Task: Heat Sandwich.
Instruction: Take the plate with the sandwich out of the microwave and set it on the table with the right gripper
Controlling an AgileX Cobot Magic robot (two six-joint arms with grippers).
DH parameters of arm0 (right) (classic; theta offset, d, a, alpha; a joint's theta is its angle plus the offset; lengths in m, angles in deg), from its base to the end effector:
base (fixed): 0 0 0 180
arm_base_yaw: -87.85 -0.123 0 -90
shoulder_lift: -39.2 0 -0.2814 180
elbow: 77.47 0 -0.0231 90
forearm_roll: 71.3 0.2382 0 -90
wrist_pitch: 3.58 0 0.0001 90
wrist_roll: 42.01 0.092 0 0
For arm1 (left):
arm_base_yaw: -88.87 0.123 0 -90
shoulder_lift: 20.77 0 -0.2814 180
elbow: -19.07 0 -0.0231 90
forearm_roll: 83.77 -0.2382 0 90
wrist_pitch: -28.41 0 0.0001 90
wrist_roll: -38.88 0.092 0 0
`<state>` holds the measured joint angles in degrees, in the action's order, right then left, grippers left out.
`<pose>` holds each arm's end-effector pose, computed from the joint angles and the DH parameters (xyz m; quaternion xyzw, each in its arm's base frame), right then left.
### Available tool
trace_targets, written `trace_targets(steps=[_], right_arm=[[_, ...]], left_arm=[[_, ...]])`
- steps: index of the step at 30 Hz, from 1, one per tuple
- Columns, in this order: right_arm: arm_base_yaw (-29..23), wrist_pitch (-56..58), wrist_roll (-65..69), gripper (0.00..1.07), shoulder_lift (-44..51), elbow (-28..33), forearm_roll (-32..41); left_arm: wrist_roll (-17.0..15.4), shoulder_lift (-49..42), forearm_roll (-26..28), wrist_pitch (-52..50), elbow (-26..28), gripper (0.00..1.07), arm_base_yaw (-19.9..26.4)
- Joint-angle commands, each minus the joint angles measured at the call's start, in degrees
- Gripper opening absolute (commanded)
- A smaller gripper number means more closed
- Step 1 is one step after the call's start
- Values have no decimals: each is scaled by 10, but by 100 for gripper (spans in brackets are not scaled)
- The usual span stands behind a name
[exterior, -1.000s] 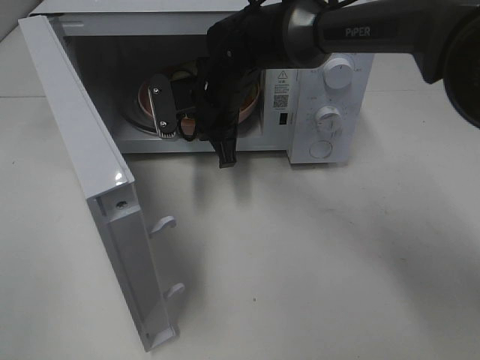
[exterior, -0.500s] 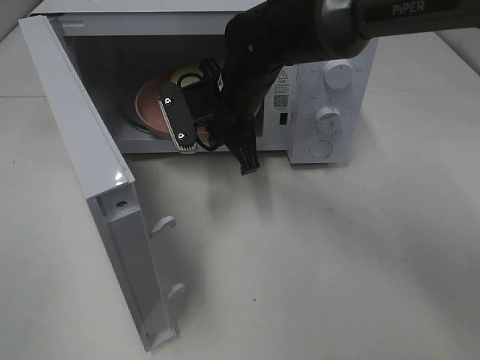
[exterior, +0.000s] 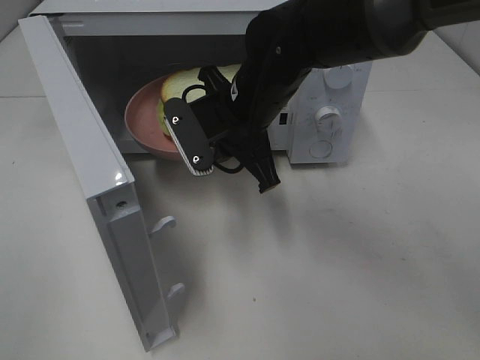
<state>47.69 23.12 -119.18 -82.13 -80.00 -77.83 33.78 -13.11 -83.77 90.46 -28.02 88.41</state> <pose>0.3228 0.2662 0.1932 -0.8357 0.4608 -0.1314 0.2682 -0.0156 0.0001 0.2753 -0.0345 0.8510 -0.0254 0.5234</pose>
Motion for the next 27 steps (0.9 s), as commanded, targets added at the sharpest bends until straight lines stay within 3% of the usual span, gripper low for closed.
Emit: trace_targets(steps=[1, 27], right_arm=[[-9, -24, -18, 0, 27, 17, 9], [-26, -35, -16, 0, 231, 233, 25]], left_arm=[[-2, -10, 0, -7, -2, 100, 2], [-2, -10, 0, -7, -2, 100, 2]])
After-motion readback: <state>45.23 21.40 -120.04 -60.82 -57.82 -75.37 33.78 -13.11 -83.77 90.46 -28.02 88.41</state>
